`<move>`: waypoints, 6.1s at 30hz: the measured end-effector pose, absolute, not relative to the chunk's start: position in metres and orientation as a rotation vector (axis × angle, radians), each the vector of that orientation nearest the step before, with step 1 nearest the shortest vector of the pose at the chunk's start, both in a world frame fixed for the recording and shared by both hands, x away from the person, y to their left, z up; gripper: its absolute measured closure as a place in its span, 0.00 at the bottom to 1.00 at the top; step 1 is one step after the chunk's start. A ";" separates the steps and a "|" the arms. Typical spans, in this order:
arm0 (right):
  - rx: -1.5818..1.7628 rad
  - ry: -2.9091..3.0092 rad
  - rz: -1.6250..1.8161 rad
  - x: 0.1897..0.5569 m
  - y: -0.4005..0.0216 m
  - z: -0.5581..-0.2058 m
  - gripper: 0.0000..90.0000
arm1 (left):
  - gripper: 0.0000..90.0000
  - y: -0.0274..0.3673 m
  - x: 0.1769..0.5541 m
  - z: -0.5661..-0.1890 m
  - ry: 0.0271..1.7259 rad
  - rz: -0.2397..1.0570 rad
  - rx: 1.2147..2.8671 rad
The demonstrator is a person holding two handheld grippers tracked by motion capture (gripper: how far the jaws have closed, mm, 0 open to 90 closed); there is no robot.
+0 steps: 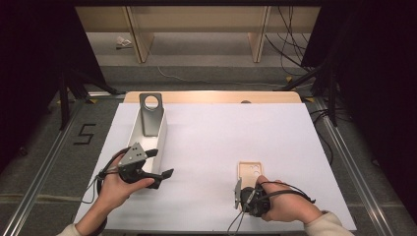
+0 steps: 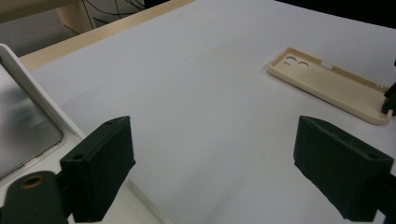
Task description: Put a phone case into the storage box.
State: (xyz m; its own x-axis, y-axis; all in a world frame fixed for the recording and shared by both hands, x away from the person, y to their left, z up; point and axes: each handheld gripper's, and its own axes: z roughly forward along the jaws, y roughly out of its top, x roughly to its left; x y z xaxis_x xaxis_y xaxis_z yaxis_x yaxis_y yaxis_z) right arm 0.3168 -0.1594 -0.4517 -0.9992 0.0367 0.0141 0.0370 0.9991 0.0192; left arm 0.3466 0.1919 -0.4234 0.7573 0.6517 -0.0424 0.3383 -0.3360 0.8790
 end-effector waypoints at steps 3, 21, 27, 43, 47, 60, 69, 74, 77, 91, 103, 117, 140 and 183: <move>-0.061 -3.125 -0.030 0.317 -0.159 -0.452 0.97 | 0.13 0.192 0.347 -0.424 0.753 0.391 1.950; -0.087 -3.109 -0.052 0.318 -0.162 -0.450 0.98 | 0.13 0.193 0.347 -0.423 0.753 0.392 1.947; -0.105 -3.105 -0.141 0.320 -0.167 -0.444 0.98 | 0.14 0.193 0.347 -0.423 0.759 0.390 1.944; -0.246 -3.127 -0.531 0.331 -0.181 -0.420 0.98 | 0.14 0.194 0.347 -0.422 0.764 0.401 1.933; -0.259 -3.126 -0.680 0.334 -0.183 -0.415 0.98 | 0.14 0.195 0.347 -0.422 0.767 0.401 1.931; -0.276 -3.108 -0.986 0.343 -0.186 -0.413 0.98 | 0.16 0.194 0.348 -0.422 0.776 0.401 1.928; -0.234 -3.088 -1.034 0.345 -0.181 -0.415 0.98 | 0.17 0.194 0.351 -0.418 0.799 0.389 1.913; -0.231 -3.075 -1.085 0.346 -0.179 -0.414 0.98 | 0.17 0.194 0.354 -0.413 0.809 0.371 1.892; -0.230 -3.073 -1.115 0.346 -0.178 -0.413 0.98 | 0.17 0.192 0.357 -0.409 0.808 0.369 1.889; -0.231 -3.025 -1.212 0.347 -0.171 -0.410 0.98 | 0.17 0.165 0.376 -0.387 0.775 0.355 1.893; -0.210 -3.018 -1.198 0.345 -0.164 -0.410 0.98 | 0.17 0.132 0.392 -0.372 0.745 0.298 1.921; -0.173 -3.015 -1.194 0.343 -0.155 -0.408 0.98 | 0.18 0.097 0.410 -0.364 0.733 0.233 1.967; -0.136 -3.013 -1.215 0.342 -0.148 -0.406 0.98 | 0.36 0.055 0.436 -0.373 0.855 0.176 2.042; -0.142 -3.152 -1.096 0.344 -0.144 -0.415 0.96 | 0.92 0.031 0.428 -0.371 1.000 -0.020 1.837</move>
State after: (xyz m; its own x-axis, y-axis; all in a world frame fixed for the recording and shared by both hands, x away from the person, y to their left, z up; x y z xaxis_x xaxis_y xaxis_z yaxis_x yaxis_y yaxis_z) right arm 0.3443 -0.1439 -0.4155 -0.9768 0.1439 -0.1586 0.0145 0.7832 0.6216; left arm 0.4285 0.0312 -0.3705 0.6574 0.6208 -0.4271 0.6371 -0.1552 0.7550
